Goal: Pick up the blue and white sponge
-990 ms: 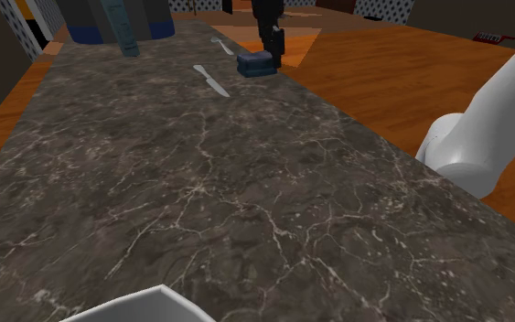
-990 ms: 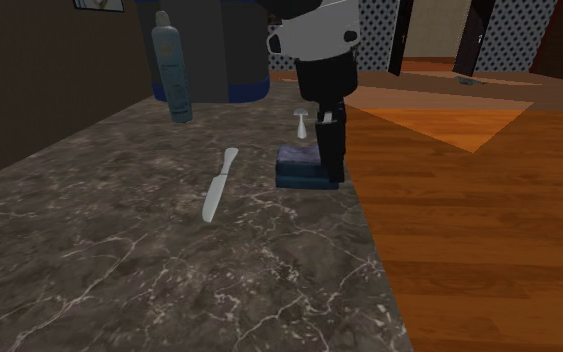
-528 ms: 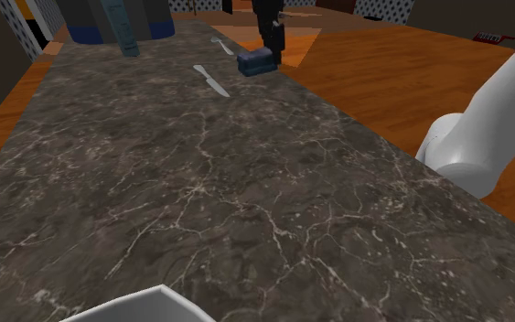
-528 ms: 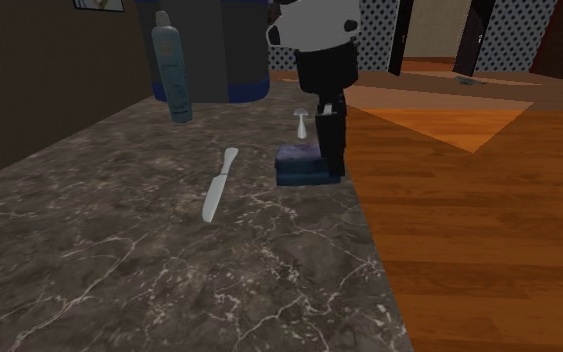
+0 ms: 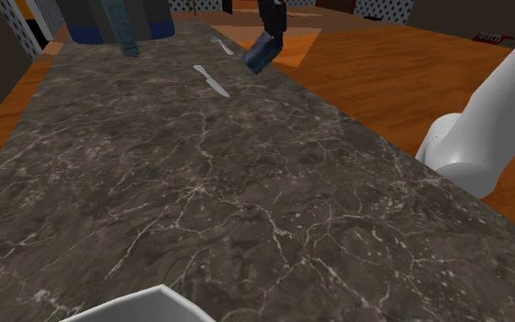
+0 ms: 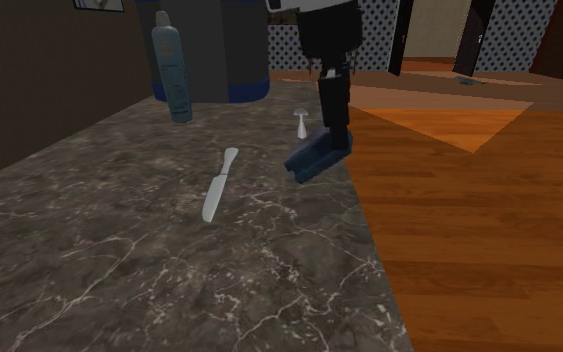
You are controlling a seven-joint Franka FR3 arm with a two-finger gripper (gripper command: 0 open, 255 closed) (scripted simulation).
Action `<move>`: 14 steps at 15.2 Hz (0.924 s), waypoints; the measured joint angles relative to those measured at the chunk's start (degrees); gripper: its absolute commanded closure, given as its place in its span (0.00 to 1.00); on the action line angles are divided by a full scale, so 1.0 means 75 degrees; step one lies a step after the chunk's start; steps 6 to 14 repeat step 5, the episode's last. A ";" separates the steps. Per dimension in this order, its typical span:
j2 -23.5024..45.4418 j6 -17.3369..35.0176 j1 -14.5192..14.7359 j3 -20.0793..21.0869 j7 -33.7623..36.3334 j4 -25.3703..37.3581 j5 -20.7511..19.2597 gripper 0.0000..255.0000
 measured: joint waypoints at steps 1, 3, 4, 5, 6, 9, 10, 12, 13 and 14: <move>0.0035 -0.0110 0.0005 0.0010 -0.0008 0.0143 -0.0001 1.00; 0.0110 -0.0329 0.0013 0.0027 -0.0033 0.0438 -0.0004 1.00; 0.0141 -0.0443 0.0012 0.0029 -0.0056 0.0586 -0.0008 1.00; 0.0174 -0.0505 0.0008 0.0026 -0.0077 0.0684 -0.0012 1.00; 0.0174 -0.0505 0.0008 0.0026 -0.0077 0.0684 -0.0012 1.00; 0.0174 -0.0505 0.0008 0.0026 -0.0077 0.0684 -0.0012 1.00; 0.0174 -0.0505 0.0008 0.0026 -0.0077 0.0684 -0.0012 1.00; 0.0174 -0.0505 0.0008 0.0026 -0.0077 0.0684 -0.0012 1.00; 0.0174 -0.0505 0.0008 0.0026 -0.0077 0.0684 -0.0012 1.00; 0.0174 -0.0505 0.0008 0.0026 -0.0077 0.0684 -0.0012 1.00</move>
